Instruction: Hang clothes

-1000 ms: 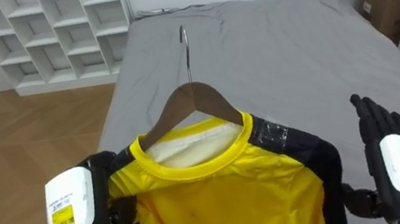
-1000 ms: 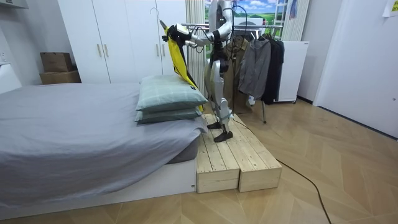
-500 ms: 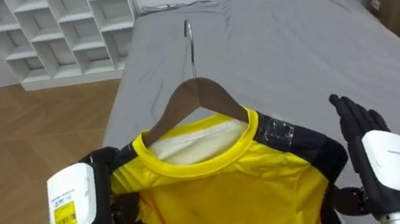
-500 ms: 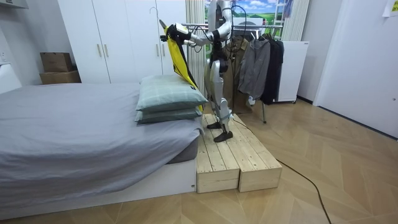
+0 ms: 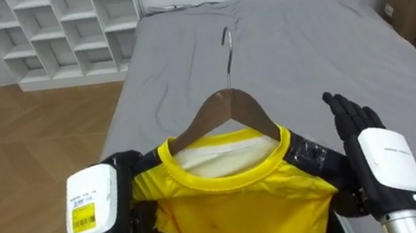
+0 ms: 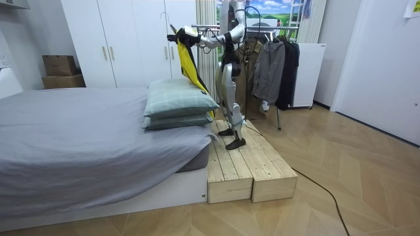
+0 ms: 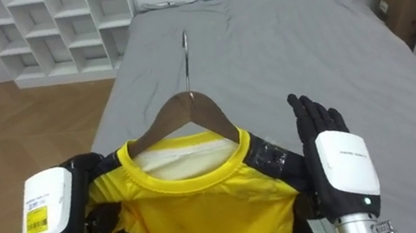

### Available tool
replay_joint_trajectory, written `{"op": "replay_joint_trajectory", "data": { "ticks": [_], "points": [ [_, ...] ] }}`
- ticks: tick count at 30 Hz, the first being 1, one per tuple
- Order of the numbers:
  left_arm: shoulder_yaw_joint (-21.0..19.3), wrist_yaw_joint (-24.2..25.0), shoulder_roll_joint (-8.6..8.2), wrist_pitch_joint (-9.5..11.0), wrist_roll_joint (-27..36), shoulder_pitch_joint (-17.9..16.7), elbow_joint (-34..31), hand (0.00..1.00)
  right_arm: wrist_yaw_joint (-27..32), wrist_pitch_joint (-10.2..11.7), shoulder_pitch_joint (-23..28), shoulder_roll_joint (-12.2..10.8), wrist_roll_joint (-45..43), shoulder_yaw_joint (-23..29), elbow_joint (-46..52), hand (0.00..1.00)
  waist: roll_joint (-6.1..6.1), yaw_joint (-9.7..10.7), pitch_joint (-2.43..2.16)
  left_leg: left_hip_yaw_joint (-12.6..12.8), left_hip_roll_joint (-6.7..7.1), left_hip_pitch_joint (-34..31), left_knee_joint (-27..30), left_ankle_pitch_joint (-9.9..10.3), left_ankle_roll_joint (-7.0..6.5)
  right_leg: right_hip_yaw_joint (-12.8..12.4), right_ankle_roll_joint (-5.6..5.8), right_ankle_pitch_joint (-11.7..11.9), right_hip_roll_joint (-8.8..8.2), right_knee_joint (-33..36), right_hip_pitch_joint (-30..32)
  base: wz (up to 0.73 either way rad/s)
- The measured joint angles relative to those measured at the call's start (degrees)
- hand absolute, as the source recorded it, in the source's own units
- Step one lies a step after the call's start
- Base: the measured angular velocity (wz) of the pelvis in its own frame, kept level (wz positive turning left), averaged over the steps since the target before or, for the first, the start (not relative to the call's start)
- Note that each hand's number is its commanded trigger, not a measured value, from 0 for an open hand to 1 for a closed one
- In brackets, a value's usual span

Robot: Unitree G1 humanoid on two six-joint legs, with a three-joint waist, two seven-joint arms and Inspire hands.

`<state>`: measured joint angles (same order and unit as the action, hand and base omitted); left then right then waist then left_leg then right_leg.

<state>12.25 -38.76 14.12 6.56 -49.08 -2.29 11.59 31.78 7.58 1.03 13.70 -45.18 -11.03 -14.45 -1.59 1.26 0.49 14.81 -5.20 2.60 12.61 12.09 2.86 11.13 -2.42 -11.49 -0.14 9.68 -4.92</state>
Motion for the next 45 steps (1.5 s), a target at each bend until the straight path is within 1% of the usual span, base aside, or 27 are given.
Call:
{"op": "replay_joint_trajectory", "data": {
  "ticks": [4, 6, 20, 25, 28, 29, 37, 41, 45],
  "points": [
    [-0.03, 1.08, -0.22, -0.16, 0.0, 0.14, 0.0, 1.0, -0.19, 0.0, 0.0, -0.03, -0.08, -0.21, 0.0, 0.0, -0.46, -0.02, 0.25, 0.0, 0.0, -0.01, -0.08, 0.0, 0.0, 0.07, 0.0, 0.0, -0.01, -0.01, 0.03, 0.0],
    [-0.04, 1.59, -0.28, -0.25, -0.01, 0.15, 0.0, 1.0, -0.24, 0.0, 0.0, -0.03, -0.07, -0.21, 0.0, 0.0, -0.64, -0.02, 0.24, 0.0, 0.02, -0.02, -0.13, 0.0, 0.0, 0.09, 0.0, 0.0, -0.02, -0.01, 0.05, 0.0],
    [1.15, 1.88, -0.65, -0.5, 0.01, 0.17, 0.0, 1.0, -0.18, -0.1, -0.02, -0.12, -0.57, -1.51, 0.0, 0.0, -0.63, 0.0, 0.23, -0.15, 0.02, -0.06, -0.21, 0.0, 0.0, 0.07, 0.01, 0.01, 0.0, 0.05, 0.05, 0.0],
    [1.68, 1.84, -0.85, -1.32, -0.38, 0.17, 0.0, 1.0, -1.0, -0.15, -0.56, -0.18, -0.07, -1.67, -0.04, 0.0, -0.63, -0.02, 0.23, -0.1, 0.01, -0.02, -0.21, 0.0, 0.0, 0.06, 0.01, 0.01, -0.03, 0.09, 0.0, 0.0],
    [1.97, 1.77, -0.93, -1.78, -0.53, 0.17, 0.0, 1.0, -2.32, -0.37, -1.27, -0.2, -0.25, -1.91, -0.03, 0.0, -0.63, -0.09, 0.23, -0.05, 0.01, 0.0, -0.2, 0.0, 0.0, 0.04, 0.01, 0.01, -0.03, 0.09, 0.02, 0.0],
    [1.98, 1.77, -0.97, -1.89, -0.57, 0.17, 0.0, 1.0, -2.98, -0.74, -1.56, -0.21, -0.22, -2.11, -0.05, 0.0, -0.63, -0.1, 0.23, -0.09, 0.01, 0.01, -0.2, 0.0, 0.0, 0.04, 0.01, 0.01, -0.03, 0.09, 0.03, 0.0],
    [2.63, 1.78, -0.9, -2.16, -1.47, 0.17, 0.0, 1.0, -7.27, -1.27, -2.96, -0.37, 1.32, -2.65, -2.21, 0.0, -0.71, -0.13, 0.23, -0.62, 0.09, 0.02, -0.39, -0.01, 0.0, 0.21, 0.01, 0.01, 0.01, 0.07, -0.04, 0.02],
    [2.7, 2.27, -1.21, -2.73, -3.26, 0.18, 0.0, 1.0, -10.17, -2.17, -3.5, -0.54, 2.48, -2.76, -3.25, 0.0, -1.08, -0.15, 0.2, -0.76, 0.1, 0.08, -0.71, -0.01, 0.0, 0.28, 0.01, 0.01, 0.04, 0.05, -0.04, 0.0],
    [2.71, 2.39, -1.54, -3.27, -4.72, 0.19, -0.01, 1.0, -12.07, -2.51, -3.88, -0.56, 2.52, -2.75, -3.42, 0.0, -1.69, -0.11, 0.21, -0.92, 0.11, 0.12, -1.02, -0.02, 0.01, 0.26, 0.01, 0.01, 0.1, 0.02, -0.04, 0.0]
  ]
}}
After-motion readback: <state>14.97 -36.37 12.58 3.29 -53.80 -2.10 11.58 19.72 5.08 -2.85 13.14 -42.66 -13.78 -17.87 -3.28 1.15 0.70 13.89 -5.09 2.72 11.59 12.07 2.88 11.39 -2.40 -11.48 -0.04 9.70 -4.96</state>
